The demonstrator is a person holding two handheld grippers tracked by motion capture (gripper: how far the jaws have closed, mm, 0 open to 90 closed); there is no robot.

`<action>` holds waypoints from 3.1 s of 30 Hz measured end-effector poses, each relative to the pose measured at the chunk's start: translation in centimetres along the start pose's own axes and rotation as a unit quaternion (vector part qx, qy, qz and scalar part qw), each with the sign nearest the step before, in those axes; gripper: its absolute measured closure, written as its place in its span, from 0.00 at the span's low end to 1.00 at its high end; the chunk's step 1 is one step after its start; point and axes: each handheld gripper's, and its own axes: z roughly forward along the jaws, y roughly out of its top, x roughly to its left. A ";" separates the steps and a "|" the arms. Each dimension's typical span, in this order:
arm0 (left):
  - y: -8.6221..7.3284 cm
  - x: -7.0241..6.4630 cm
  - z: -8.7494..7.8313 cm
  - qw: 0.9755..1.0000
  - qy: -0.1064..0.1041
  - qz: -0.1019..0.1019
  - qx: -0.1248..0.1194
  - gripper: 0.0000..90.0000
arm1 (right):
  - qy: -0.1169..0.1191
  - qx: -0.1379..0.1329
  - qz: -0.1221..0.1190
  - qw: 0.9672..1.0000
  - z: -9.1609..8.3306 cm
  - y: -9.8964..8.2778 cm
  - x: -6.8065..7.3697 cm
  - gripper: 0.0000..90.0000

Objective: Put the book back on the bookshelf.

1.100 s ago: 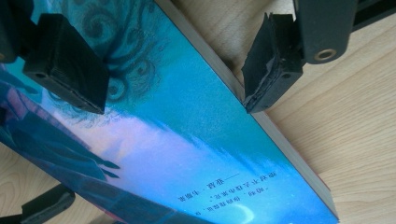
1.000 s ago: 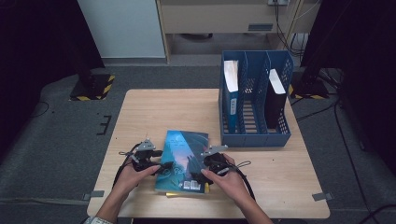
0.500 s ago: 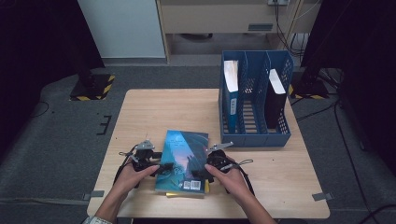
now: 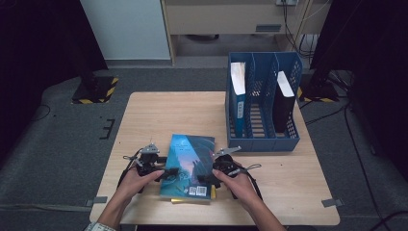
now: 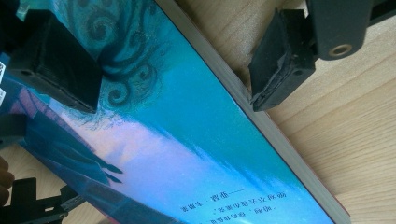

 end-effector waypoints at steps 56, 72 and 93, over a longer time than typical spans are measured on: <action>0.8 -0.3 0.3 0.998 -0.008 -0.013 0.055 0.09 | -0.022 -0.017 -0.025 0.999 0.8 1.4 1.9 0.17; 1.0 0.4 -1.1 0.999 0.009 -0.035 0.033 0.43 | -0.013 -0.005 -0.027 1.000 1.4 2.7 2.0 0.32; 1.4 0.6 -2.1 0.998 0.018 -0.039 0.037 0.61 | -0.010 -0.011 -0.020 1.000 1.0 4.0 2.3 0.52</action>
